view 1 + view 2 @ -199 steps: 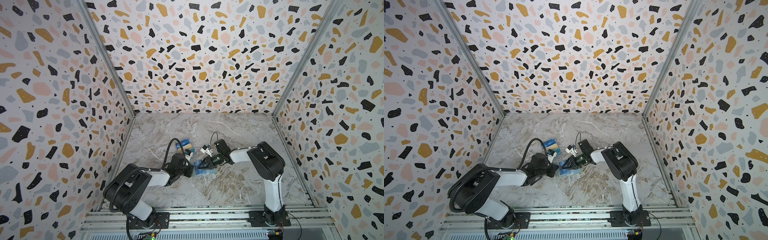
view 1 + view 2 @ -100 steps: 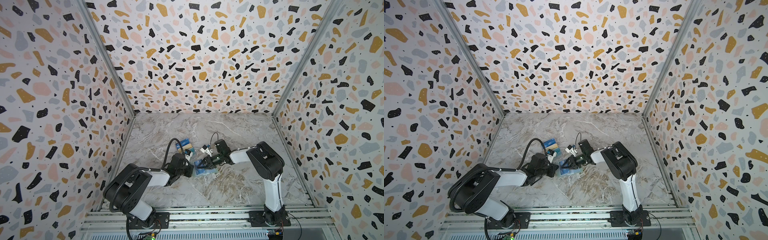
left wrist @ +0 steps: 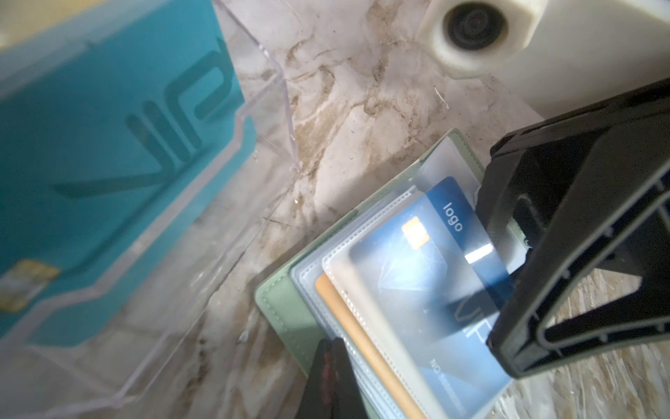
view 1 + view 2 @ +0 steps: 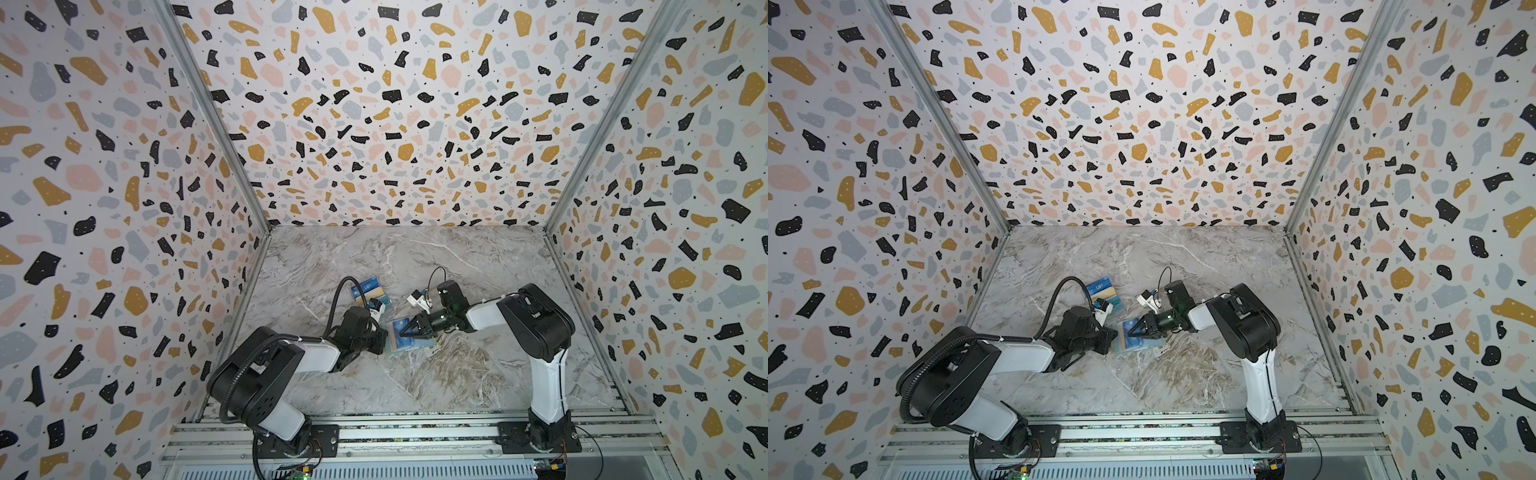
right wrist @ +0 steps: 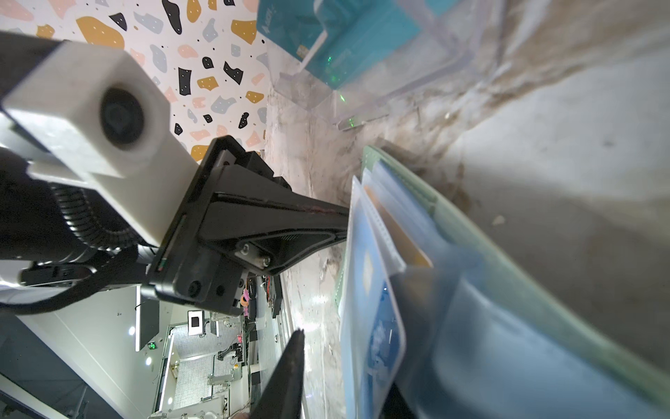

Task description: Take the credit cards out of the card holder

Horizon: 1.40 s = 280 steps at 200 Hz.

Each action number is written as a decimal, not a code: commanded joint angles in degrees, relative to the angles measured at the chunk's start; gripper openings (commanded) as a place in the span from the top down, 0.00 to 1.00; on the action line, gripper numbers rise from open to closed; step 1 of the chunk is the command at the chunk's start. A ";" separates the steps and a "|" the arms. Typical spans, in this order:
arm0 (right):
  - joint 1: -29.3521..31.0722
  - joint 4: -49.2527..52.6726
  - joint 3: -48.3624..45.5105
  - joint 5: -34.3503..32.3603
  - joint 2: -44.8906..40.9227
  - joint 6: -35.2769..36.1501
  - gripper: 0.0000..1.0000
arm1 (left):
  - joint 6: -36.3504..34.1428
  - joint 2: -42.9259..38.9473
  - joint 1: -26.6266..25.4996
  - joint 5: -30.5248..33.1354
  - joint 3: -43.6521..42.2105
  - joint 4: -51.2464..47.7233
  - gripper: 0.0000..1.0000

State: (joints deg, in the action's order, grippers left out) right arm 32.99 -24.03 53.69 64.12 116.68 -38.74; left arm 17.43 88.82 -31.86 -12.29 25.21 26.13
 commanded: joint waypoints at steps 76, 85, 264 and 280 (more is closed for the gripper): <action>-2.03 -1.39 -2.41 1.36 -4.97 -0.19 0.75 | 0.36 2.15 0.02 2.08 -1.40 -3.19 1.00; -2.07 -1.36 -2.62 1.36 -4.99 -0.11 0.76 | 0.29 2.16 0.04 2.06 -1.42 -3.26 1.00; -5.64 10.09 -2.22 -2.39 -8.47 7.26 0.98 | -0.27 1.96 0.04 1.77 -1.11 -3.40 1.00; -5.97 12.41 -1.77 -3.14 -8.90 8.69 0.99 | -0.52 1.93 0.05 1.80 -0.74 -3.67 1.00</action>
State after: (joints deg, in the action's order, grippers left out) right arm 27.57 -16.88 50.19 62.00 110.96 -33.93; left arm 17.58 88.84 -31.88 -11.62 25.21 26.24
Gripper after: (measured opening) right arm 0.047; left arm 0.048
